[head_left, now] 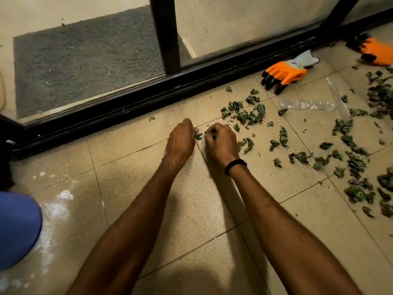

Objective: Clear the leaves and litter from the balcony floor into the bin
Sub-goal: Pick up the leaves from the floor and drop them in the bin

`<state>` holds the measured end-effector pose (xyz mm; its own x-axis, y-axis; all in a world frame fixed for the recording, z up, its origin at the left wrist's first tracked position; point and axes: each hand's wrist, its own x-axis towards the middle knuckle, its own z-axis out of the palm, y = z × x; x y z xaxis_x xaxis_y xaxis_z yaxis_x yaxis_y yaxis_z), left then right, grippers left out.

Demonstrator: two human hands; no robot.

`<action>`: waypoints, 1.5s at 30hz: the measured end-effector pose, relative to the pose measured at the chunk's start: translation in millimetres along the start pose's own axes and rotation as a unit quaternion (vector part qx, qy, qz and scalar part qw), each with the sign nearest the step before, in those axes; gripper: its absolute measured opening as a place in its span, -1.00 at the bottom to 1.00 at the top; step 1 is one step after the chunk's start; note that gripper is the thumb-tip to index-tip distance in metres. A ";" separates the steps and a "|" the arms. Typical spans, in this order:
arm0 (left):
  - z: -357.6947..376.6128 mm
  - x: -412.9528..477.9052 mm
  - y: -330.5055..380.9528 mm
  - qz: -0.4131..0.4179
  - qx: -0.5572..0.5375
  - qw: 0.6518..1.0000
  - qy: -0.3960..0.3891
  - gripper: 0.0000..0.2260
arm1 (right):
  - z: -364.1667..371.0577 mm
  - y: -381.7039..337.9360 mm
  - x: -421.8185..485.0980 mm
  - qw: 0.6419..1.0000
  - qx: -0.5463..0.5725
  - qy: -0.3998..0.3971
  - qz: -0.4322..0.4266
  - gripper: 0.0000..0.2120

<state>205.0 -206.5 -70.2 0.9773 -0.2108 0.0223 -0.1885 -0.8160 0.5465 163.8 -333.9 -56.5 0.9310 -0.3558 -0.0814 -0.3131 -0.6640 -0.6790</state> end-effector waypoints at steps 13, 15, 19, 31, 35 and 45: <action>-43.2 -6.4 -43.4 -0.213 -0.184 0.942 0.184 -0.74 | -36.4 -21.9 5.2 0.742 0.628 -0.061 0.227 -0.88; -43.5 -2.8 -53.8 -0.172 -0.088 0.966 0.173 -0.71 | -27.5 -21.0 4.3 0.810 0.544 -0.055 0.211 -0.88; -40.6 6.9 -64.7 -0.147 0.019 0.978 0.143 -0.62 | -4.2 -14.3 7.5 0.931 0.330 -0.029 0.155 -0.88; -38.0 1.0 -53.4 -0.220 -0.008 0.958 0.181 -0.79 | 26.2 -15.5 -7.7 0.986 -0.117 -0.069 -0.096 -0.79; -45.3 -1.1 -41.2 -0.312 -0.259 0.897 0.176 -0.75 | 25.4 -19.0 -14.7 0.997 -0.026 -0.053 -0.041 -0.89; -74.6 -27.9 -46.7 -0.382 -0.807 0.449 0.018 -0.90 | -36.0 -17.3 -1.6 0.735 0.614 -0.042 0.284 -0.82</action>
<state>193.7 -122.3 -33.8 0.7027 -0.1687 -0.6912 0.4915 0.8175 0.3001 161.0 -345.5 -18.4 0.7403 -0.2696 -0.6159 -0.2981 0.6895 -0.6601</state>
